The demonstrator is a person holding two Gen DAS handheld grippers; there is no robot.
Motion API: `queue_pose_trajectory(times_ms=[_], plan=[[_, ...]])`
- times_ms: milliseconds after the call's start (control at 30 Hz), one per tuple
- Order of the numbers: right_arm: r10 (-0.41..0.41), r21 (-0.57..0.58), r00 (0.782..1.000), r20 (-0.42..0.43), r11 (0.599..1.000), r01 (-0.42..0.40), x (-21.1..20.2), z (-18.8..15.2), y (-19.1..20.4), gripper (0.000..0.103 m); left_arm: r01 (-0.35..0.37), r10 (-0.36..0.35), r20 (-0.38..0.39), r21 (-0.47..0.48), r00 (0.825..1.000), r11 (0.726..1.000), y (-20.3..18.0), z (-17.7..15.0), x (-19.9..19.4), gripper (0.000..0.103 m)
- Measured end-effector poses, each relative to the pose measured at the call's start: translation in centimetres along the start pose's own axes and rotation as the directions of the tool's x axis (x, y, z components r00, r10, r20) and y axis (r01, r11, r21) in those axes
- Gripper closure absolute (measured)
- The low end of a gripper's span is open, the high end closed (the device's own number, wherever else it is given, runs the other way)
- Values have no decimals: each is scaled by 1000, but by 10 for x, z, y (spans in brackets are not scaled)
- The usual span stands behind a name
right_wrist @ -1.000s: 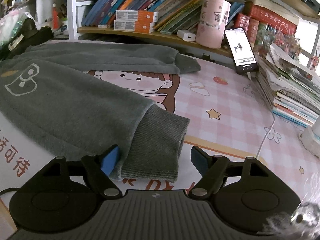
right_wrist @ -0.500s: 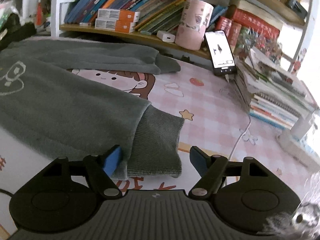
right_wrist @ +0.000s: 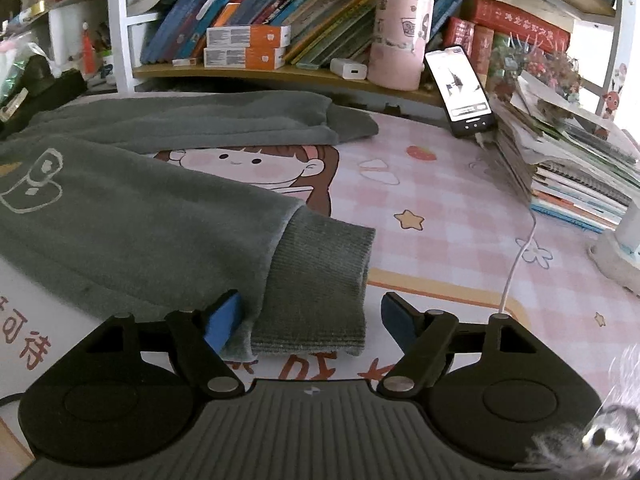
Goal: Fold clothes
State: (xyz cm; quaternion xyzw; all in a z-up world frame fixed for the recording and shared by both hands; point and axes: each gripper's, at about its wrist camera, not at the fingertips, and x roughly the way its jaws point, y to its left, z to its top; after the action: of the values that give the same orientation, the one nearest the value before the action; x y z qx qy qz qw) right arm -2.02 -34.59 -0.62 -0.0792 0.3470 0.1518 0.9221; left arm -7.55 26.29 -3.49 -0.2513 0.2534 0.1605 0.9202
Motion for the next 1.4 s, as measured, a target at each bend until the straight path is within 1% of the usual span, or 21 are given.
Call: queue_pose_trajectory(times_ms=[100,133,267,300,367,433,467,533,567,667,733,933,1067,1200,1400], plan=[[-1,22,1000,-5,1000,1,1,0,-3,25,-4,4,-4,31,1000,1000,-2,-1,-6,85],[-5,24,1000,-7,1000,6,1,0,-3,24,-3,3,-5,35,1000,999,-2,-1,-8,83],[-40,4,999,-9,999,40,-3,0,3,24,-13,13,-4,24,1000,1000,1,0,-13,78],[-49,-11,999,-4,999,49,-5,1,6,24,-23,23,7,26,1000,999,1,1,-16,75],[-54,-36,998,14,998,55,-11,2,11,24,-46,45,42,40,998,998,-2,2,-26,72],[-40,-47,999,36,998,41,-19,4,14,24,-58,51,92,71,994,996,-6,3,-39,65],[-30,-51,998,48,998,33,-23,5,16,24,-56,46,115,86,992,995,-9,3,-46,63],[-20,-62,998,67,998,24,-30,7,21,24,-43,26,151,112,988,993,-15,3,-57,55],[-14,-69,997,74,997,19,-33,8,24,24,-33,13,161,125,987,992,-17,3,-62,53],[5,-90,996,94,996,3,-40,10,34,24,-2,-27,172,166,985,986,-28,-1,-72,44],[20,-108,995,101,994,-9,-45,11,42,23,16,-49,166,195,985,981,-35,-6,-76,36],[57,-147,992,114,988,-40,-54,9,57,21,88,-117,93,268,989,959,-54,-23,-78,34],[68,-150,991,111,987,-51,-55,7,62,21,98,-122,60,314,991,944,-65,-33,-76,33],[85,-151,991,106,986,-68,-53,6,65,21,113,-136,40,361,990,926,-77,-40,-76,24],[108,-163,990,90,982,-92,-47,6,71,21,127,-149,20,413,989,902,-92,-47,-72,20]])
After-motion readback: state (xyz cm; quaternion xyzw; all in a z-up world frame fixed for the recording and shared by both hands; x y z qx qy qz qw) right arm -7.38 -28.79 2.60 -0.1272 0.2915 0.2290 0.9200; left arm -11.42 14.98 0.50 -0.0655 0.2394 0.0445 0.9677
